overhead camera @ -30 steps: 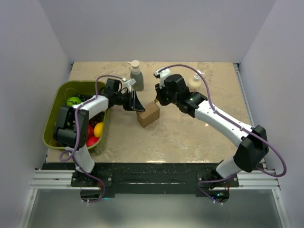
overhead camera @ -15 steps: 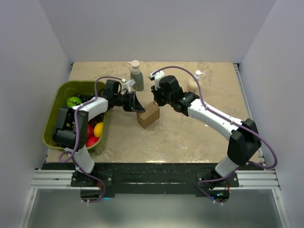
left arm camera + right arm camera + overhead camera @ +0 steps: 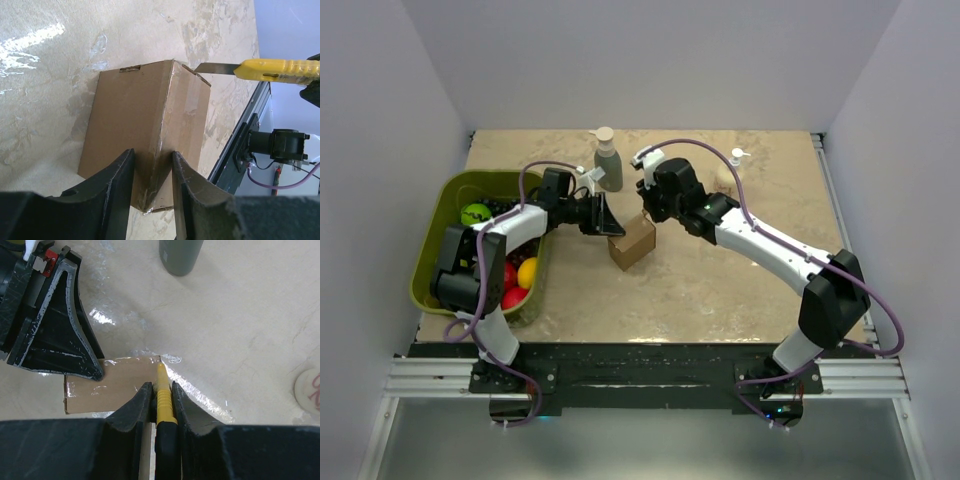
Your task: Unpack the express box
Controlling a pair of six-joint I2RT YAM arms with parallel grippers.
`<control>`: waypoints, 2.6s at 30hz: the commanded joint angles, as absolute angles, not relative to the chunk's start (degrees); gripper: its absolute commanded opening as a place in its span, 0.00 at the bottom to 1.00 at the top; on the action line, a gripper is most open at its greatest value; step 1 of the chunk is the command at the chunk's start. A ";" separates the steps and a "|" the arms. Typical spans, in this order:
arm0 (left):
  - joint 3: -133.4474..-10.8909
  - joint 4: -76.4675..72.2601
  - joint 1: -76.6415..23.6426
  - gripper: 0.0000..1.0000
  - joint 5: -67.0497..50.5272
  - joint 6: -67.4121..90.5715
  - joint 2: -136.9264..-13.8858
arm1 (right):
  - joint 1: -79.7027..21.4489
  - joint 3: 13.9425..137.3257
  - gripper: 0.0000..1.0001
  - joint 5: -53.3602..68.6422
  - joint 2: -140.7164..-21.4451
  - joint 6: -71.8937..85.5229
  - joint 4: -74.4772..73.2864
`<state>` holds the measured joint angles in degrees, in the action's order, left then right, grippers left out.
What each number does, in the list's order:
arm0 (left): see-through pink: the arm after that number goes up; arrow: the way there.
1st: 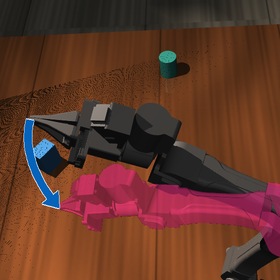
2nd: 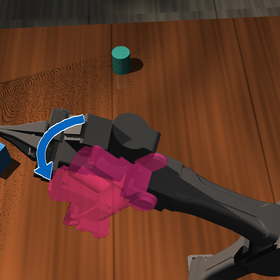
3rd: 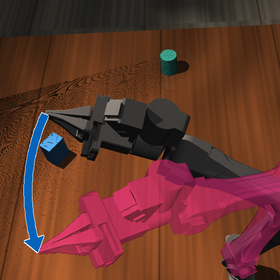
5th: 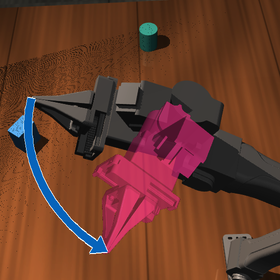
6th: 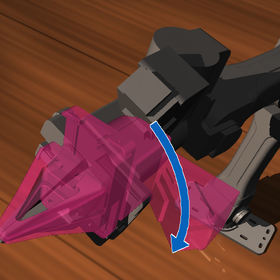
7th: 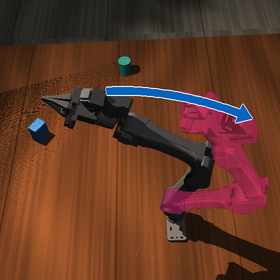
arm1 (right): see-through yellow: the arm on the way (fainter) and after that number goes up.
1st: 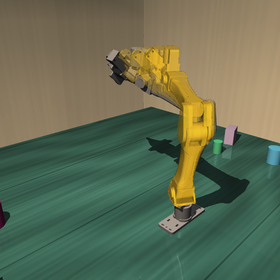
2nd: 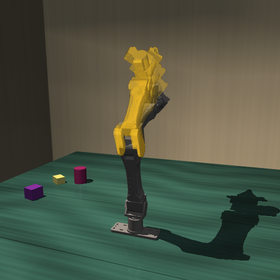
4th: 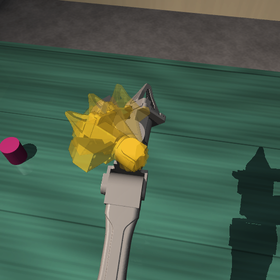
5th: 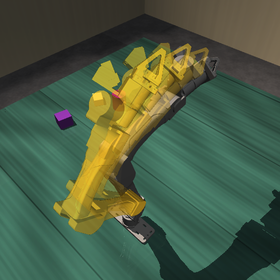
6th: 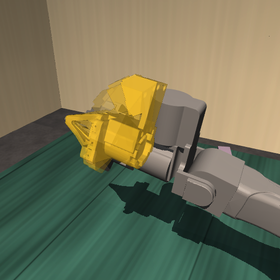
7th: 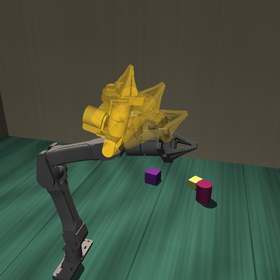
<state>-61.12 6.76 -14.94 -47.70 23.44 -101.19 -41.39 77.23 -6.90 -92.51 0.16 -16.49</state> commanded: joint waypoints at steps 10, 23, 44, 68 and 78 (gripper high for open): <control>-59.24 10.81 -15.12 0.38 -45.88 22.68 -102.57 | -42.36 79.19 0.00 -6.42 -92.90 -6.51 -12.30; -58.80 10.72 -15.03 0.38 -45.79 22.68 -102.39 | -42.36 78.22 0.00 -5.89 -93.16 -7.03 -12.66; -58.62 10.55 -15.12 0.34 -45.35 22.76 -102.66 | -42.28 76.82 0.00 -5.19 -92.90 -7.82 -14.76; -60.29 9.67 -15.12 0.00 -44.82 23.12 -105.73 | -42.01 69.07 0.00 -4.20 -80.16 -6.50 -23.82; -71.09 13.53 -16.61 0.39 -44.56 12.41 -104.15 | -29.36 74.99 0.00 -8.43 -82.27 -17.70 -18.74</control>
<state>-66.41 10.20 -15.90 -48.07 19.81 -103.50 -31.22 76.62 -4.86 -83.33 -8.05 -22.22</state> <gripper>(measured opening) 0.334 0.203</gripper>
